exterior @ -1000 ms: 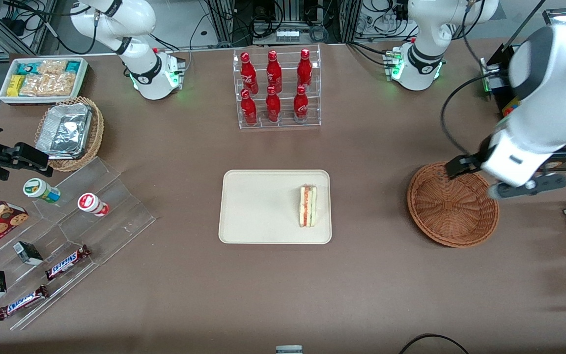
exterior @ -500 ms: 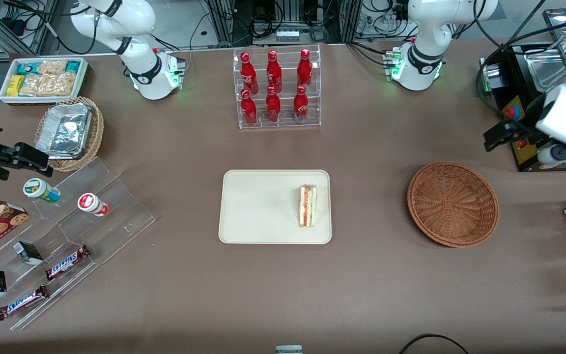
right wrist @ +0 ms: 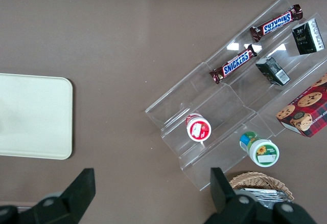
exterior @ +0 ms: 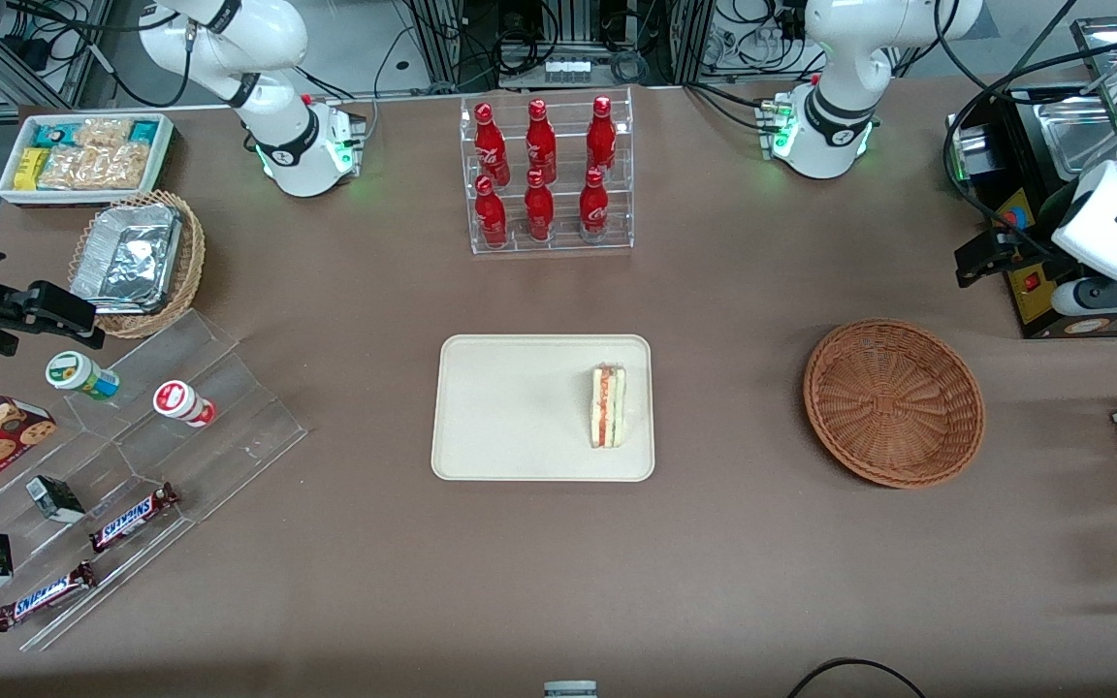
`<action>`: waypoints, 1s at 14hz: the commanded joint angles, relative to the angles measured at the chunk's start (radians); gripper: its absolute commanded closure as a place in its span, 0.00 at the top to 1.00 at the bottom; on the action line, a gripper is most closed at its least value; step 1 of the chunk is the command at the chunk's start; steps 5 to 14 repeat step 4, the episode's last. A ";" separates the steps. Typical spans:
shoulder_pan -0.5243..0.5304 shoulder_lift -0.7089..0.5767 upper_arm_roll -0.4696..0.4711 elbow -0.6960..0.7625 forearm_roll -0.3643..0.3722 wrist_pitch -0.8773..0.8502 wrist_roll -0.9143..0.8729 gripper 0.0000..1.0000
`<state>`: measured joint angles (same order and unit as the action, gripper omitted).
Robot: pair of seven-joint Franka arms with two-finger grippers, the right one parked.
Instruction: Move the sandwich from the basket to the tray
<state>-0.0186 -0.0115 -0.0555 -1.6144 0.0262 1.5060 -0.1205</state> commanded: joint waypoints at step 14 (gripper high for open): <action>0.014 -0.030 0.005 -0.006 0.009 -0.024 0.030 1.00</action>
